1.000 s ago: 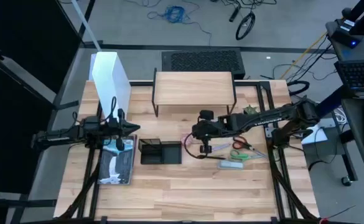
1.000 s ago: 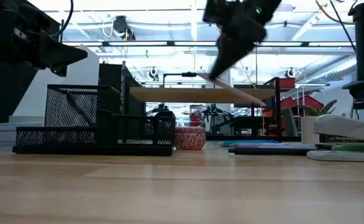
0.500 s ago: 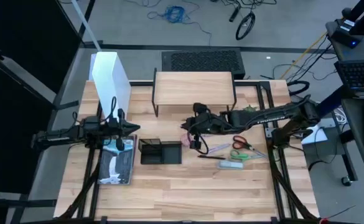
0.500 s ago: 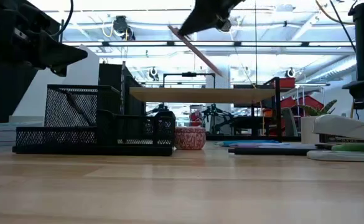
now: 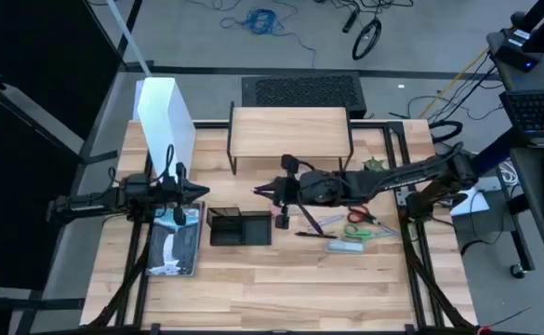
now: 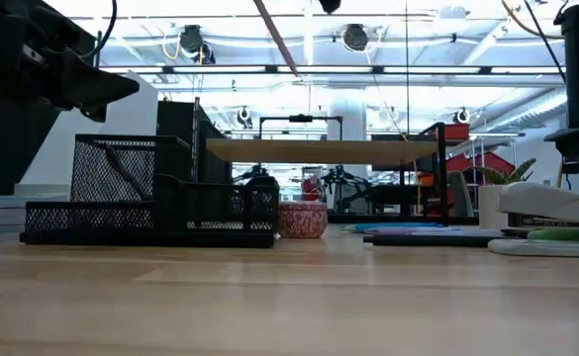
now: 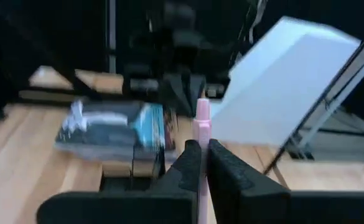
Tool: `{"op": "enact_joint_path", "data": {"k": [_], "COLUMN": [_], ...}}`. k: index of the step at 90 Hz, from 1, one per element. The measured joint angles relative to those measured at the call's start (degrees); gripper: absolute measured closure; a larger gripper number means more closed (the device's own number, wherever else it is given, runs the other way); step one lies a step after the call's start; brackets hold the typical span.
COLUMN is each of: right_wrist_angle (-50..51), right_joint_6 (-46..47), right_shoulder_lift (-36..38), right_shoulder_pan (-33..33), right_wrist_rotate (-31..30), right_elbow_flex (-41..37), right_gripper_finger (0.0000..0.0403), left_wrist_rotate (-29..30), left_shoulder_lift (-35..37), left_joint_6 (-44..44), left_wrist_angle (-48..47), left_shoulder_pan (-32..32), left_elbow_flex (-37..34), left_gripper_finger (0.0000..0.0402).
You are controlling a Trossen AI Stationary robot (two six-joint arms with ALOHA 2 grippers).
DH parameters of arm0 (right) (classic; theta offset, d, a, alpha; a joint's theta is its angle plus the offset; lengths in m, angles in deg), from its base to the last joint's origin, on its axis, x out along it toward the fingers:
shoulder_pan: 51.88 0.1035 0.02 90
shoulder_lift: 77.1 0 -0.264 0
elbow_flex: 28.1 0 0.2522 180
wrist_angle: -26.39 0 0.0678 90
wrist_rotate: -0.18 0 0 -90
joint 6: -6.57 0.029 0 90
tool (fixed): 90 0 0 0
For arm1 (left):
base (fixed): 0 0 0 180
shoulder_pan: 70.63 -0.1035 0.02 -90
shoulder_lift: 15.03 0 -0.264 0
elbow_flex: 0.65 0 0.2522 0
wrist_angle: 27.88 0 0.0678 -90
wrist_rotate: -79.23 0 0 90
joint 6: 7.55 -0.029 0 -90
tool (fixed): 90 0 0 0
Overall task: Stock shelves
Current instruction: Put the pink pen into the desk organizer
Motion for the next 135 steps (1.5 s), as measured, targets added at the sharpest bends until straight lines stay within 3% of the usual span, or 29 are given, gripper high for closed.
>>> {"op": "enact_joint_path", "data": {"k": [22,34,49,66,84,108,119,135], "right_wrist_angle": [-23.1,-37.3,-44.7,-47.2,-46.9,-40.0,-39.9,-38.4], "right_joint_6": [0.2,0.9,6.1,10.4,9.6,8.5,8.5,6.9], "right_shoulder_lift": [-9.4,-16.9,-24.7,-30.3,-33.9,-34.8,-34.7,-32.0], "right_shoulder_pan": [-1.2,-2.6,-5.1,-6.9,-7.5,-7.6,-7.6,-7.6], "right_wrist_rotate": [6.5,6.8,10.0,14.2,14.2,14.1,14.1,14.1], "right_elbow_flex": [0.0,0.0,0.0,-0.1,0.0,0.0,0.0,0.0], "right_gripper_finger": [0.0403,0.0403,0.0403,0.0403,0.0403,0.0394,0.0373,0.0310], "left_wrist_rotate": [0.0,0.0,0.0,0.0,0.0,0.0,0.0,0.0], "left_shoulder_lift": [0.0,0.0,0.0,0.0,0.0,0.0,0.0,0.0], "left_joint_6": [0.0,0.0,0.0,0.0,0.0,0.0,0.0,0.0], "left_wrist_angle": [0.0,0.0,0.0,0.0,0.0,0.0,0.0,0.0], "left_shoulder_pan": [0.0,0.0,0.0,0.0,0.0,0.0,0.0,0.0], "left_elbow_flex": [0.0,0.0,0.0,0.0,0.0,0.0,0.0,0.0], "left_gripper_finger": [0.0398,0.0398,0.0398,0.0398,0.0398,0.0398,0.0398,0.0398]}}
